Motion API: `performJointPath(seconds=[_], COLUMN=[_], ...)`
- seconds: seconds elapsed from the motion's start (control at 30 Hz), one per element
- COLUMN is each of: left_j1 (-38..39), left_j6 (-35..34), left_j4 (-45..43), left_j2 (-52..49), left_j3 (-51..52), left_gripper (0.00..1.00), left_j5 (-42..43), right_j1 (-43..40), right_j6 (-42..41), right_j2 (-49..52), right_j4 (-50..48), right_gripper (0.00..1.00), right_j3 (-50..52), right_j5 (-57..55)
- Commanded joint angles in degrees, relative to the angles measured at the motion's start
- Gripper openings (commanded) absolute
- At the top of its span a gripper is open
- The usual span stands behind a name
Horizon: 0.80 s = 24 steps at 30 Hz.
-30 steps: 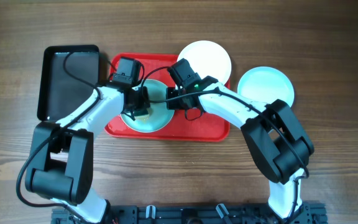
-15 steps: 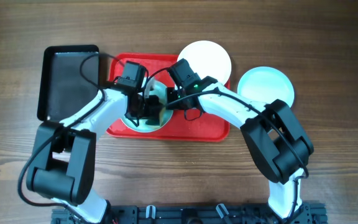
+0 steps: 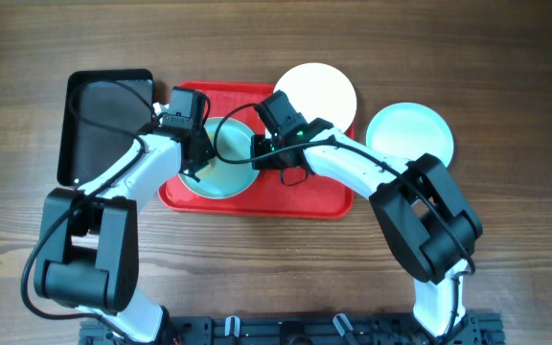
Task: Clean dirty plates on tray and stack at the side
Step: 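Scrub the light-blue plate with the sponge in the left gripper, then keep scrubbing the light-blue plate with the sponge while right gripper holds rim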
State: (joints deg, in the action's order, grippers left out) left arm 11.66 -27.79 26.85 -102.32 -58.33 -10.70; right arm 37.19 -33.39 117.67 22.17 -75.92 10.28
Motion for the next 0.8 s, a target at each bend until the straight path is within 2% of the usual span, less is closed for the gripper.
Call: performJointPath(seconds=[0.0,0.1,0.3,0.47,0.63,0.77], left_j1=[-1.66,-1.66,-1.66,-1.66,-1.31,-0.11], left_j6=[4.50,9.66,15.28,17.94,19.93,19.91], left_j4=[-3.26,-5.25,-4.24,1.29,10.45,13.49], left_j2=[-2.27,-2.27,-2.36,-2.47,-2.51,-2.73], left_j3=[0.61,-0.09,-0.20,-1.97,-8.20,-11.96], left_gripper=[0.04,0.04,0.04,0.04,0.04,0.04], left_j5=[-1.42,8.35,20.87,22.53,22.91,22.91], right_j1=[-0.48,-0.46,-0.46,-0.46,-0.46,-0.46], right_j6=[0.02,0.00,0.02,0.04,0.02,0.02], right_j2=[1.01,1.01,1.01,1.01,1.01,1.01], right_j4=[1.01,1.09,1.05,0.90,0.92,0.94], right_gripper=[0.04,0.04,0.04,0.04,0.04,0.04], right_j3=[-0.63,-0.63,-0.63,-0.63,-0.63,-0.63], right_j5=[-1.16,-1.16,-0.68,0.13,0.17,0.37])
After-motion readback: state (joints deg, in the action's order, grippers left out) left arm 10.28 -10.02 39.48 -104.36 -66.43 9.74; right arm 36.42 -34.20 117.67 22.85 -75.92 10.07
